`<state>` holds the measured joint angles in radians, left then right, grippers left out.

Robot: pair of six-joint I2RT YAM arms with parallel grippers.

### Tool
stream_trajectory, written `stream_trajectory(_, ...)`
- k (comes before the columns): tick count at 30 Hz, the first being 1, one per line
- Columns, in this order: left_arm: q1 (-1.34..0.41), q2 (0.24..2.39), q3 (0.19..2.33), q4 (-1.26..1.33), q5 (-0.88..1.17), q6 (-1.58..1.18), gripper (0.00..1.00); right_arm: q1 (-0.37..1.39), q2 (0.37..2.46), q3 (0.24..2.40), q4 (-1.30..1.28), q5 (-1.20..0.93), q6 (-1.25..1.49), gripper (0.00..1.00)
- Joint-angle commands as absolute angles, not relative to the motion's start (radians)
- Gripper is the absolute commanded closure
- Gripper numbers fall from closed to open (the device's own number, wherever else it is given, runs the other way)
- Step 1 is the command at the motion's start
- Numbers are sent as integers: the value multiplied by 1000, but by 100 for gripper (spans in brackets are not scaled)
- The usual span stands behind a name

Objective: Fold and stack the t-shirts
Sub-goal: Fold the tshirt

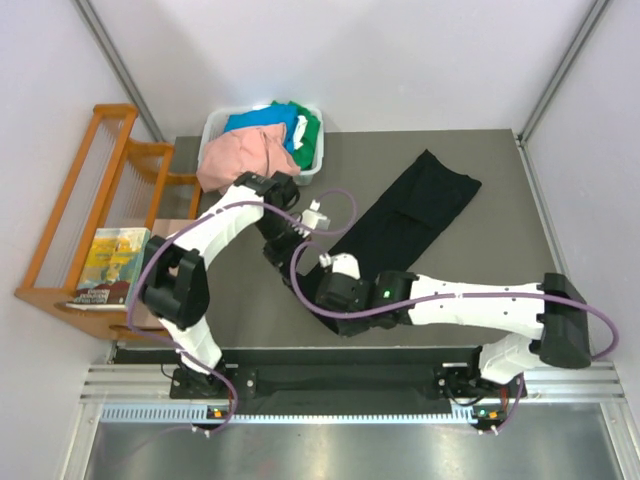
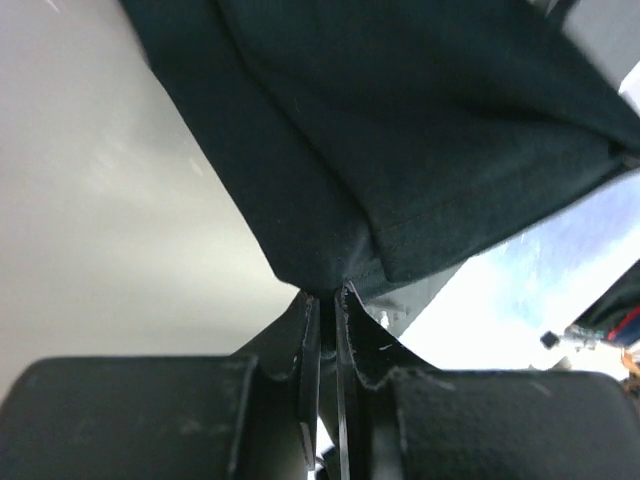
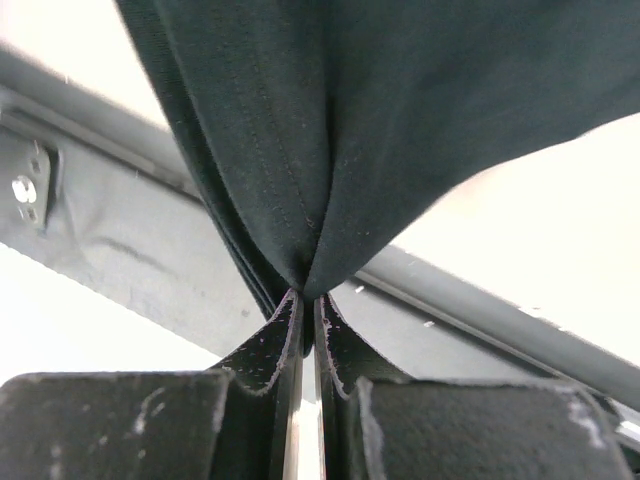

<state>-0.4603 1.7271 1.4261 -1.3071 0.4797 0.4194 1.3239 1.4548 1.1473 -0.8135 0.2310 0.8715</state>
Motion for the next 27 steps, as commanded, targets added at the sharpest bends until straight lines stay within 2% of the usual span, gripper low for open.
stream_trajectory(1,-453,1831,1650,-1278,483,377,90,1249,1365,1149,-927,242,818,100)
stream_trajectory(5,-453,1917,1860,-1299,480,348,90,1157,1318,1128,-927,249,784,100)
stream_trajectory(11,-454,1996,2005,-1299,472,314,90,1071,1293,1077,-896,236,746,100)
stream_trajectory(17,-465,2029,2037,-1295,474,308,91,990,1285,1063,-868,230,704,100)
stream_trajectory(27,-471,2083,2075,-1253,472,272,91,887,1293,1183,-870,213,617,100)
